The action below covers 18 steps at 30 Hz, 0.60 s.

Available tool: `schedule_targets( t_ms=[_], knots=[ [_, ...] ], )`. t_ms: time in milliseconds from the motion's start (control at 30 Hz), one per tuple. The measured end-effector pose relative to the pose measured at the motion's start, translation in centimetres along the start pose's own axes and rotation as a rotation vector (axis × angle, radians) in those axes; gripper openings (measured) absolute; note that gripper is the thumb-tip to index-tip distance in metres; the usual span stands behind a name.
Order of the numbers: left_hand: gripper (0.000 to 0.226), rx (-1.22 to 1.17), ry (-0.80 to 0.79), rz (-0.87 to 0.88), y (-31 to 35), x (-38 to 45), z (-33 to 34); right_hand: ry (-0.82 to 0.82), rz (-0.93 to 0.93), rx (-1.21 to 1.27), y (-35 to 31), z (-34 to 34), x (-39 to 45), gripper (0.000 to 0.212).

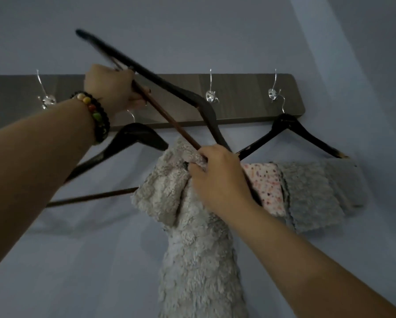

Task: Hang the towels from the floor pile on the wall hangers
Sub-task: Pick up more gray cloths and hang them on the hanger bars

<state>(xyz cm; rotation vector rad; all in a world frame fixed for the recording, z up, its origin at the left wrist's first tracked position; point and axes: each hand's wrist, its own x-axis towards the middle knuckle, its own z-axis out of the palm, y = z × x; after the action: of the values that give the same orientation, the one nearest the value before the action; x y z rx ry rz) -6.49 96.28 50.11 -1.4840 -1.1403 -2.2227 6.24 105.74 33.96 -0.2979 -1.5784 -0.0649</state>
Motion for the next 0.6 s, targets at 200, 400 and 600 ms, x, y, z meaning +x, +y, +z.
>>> schedule_targets(
  t_ms=[200, 400, 600],
  knots=[
    [0.024, -0.102, -0.152, -0.225, -7.6, -4.9, -0.4, -0.086, 0.034, -0.152, 5.0, -5.0, -0.7, 0.015],
    [0.014, -0.131, -0.193, -0.35, -13.5, -8.3, 1.5, -0.258, 0.068, -0.219, 11.1, -7.4, -0.2, 0.01],
    [0.054, 0.541, -0.269, 0.132, -18.0, -9.6, 1.2, -0.302, 0.071, -0.234, 14.4, -8.0, 0.5, 0.013]
  ],
)
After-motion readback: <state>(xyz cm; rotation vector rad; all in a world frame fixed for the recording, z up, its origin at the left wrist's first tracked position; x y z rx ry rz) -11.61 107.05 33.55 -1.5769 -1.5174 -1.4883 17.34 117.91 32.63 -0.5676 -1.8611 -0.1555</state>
